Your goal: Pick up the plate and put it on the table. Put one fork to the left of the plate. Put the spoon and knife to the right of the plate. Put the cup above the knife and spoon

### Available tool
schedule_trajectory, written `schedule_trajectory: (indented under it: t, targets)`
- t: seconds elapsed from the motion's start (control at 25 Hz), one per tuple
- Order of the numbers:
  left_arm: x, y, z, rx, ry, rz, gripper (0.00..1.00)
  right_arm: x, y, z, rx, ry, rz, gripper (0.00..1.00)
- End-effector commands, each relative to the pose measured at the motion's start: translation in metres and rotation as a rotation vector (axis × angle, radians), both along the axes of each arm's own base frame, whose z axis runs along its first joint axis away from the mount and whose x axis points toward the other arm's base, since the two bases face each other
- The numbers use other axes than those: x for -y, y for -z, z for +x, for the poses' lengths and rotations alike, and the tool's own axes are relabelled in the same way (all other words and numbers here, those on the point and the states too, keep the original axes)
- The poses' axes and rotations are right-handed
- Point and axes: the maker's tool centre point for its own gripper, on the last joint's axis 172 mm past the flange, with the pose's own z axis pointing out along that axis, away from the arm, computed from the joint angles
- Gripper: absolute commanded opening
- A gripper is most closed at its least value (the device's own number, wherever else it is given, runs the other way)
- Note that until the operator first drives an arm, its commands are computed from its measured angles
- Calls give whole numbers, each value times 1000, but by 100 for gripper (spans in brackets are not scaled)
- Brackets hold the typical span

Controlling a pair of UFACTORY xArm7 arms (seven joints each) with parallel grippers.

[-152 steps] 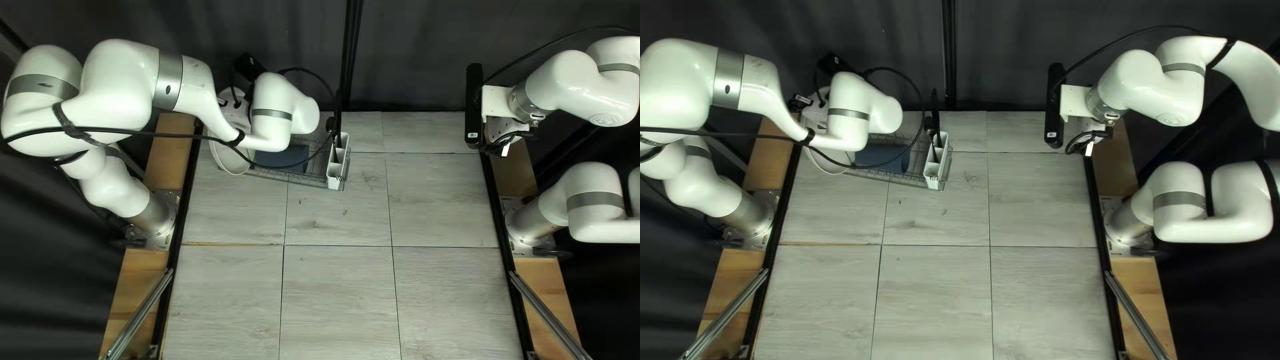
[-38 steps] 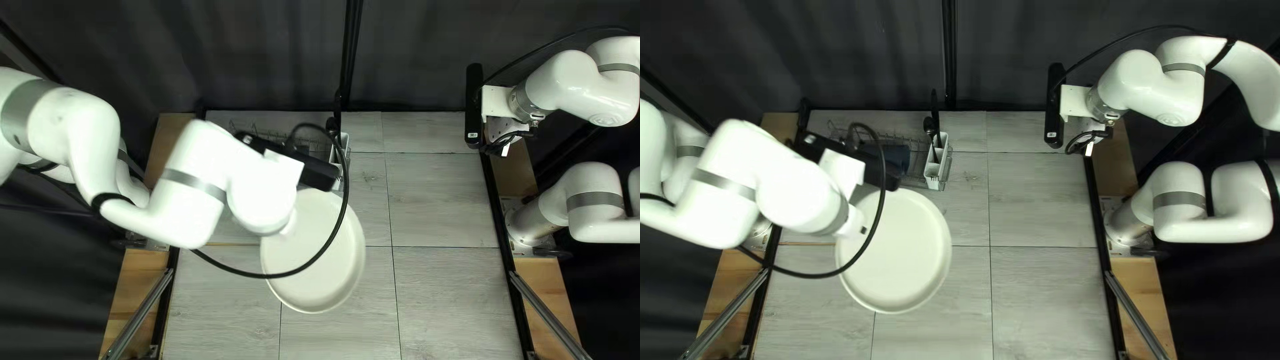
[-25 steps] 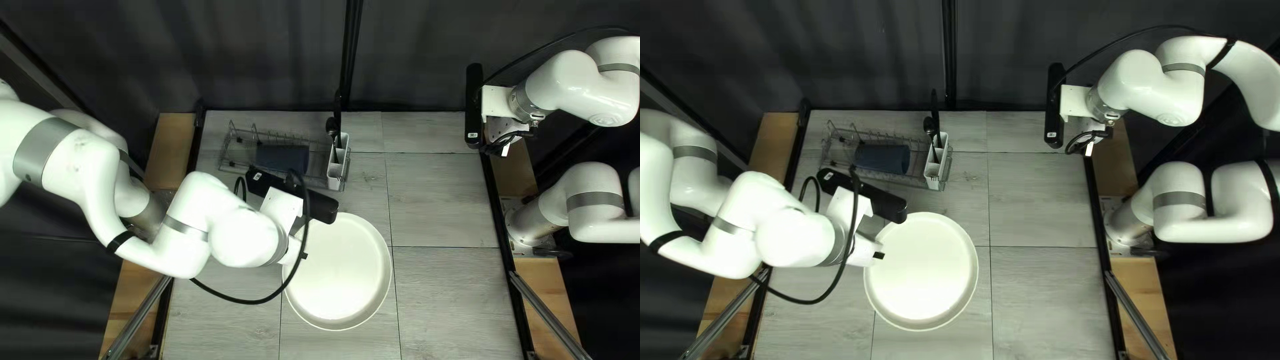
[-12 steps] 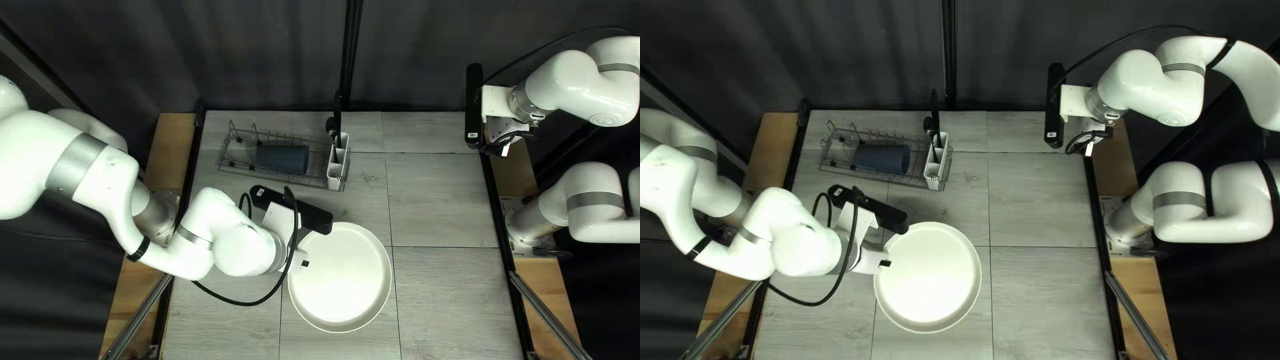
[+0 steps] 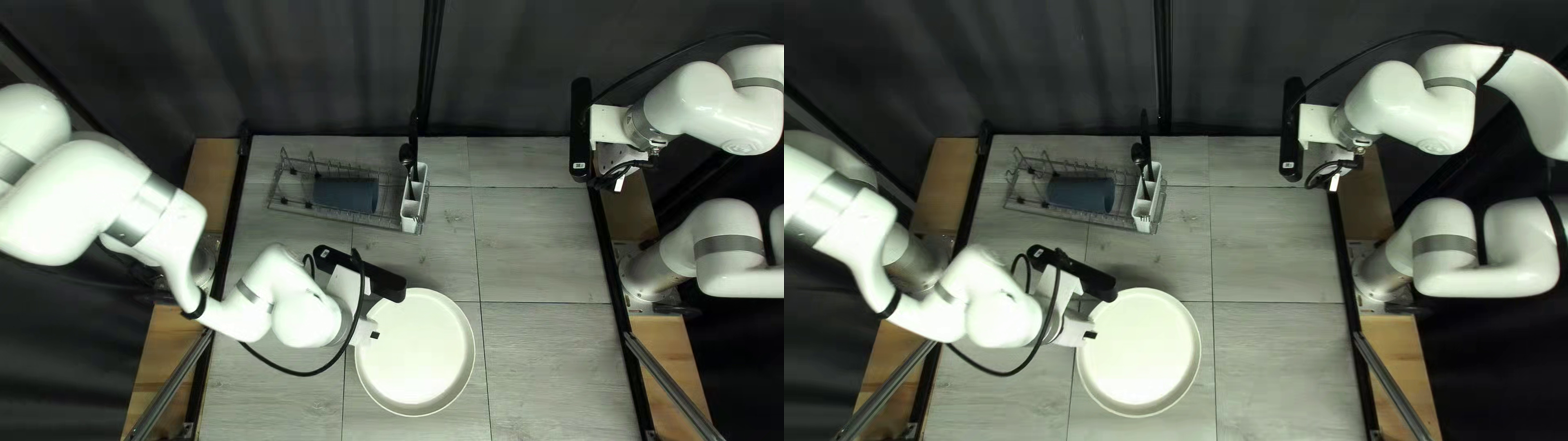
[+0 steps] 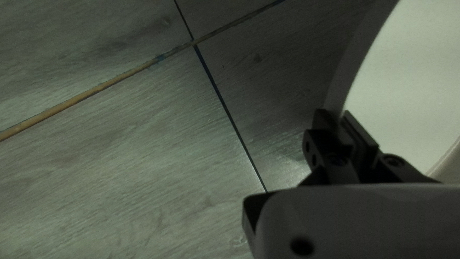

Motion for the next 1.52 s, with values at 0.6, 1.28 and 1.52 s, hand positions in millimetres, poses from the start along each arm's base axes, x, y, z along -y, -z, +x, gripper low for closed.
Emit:
schedule_trajectory:
  t: [0.6,1.28,1.52]
  targets:
    - [-9,50,-2,-28,-31,-76,91,0,0,0,0,0,0,100]
    - [-70,-34,-30,-183,46,-28,100,0,0,0,0,0,0,100]
    - [-70,-34,-30,-183,46,-28,100,0,0,0,0,0,0,100]
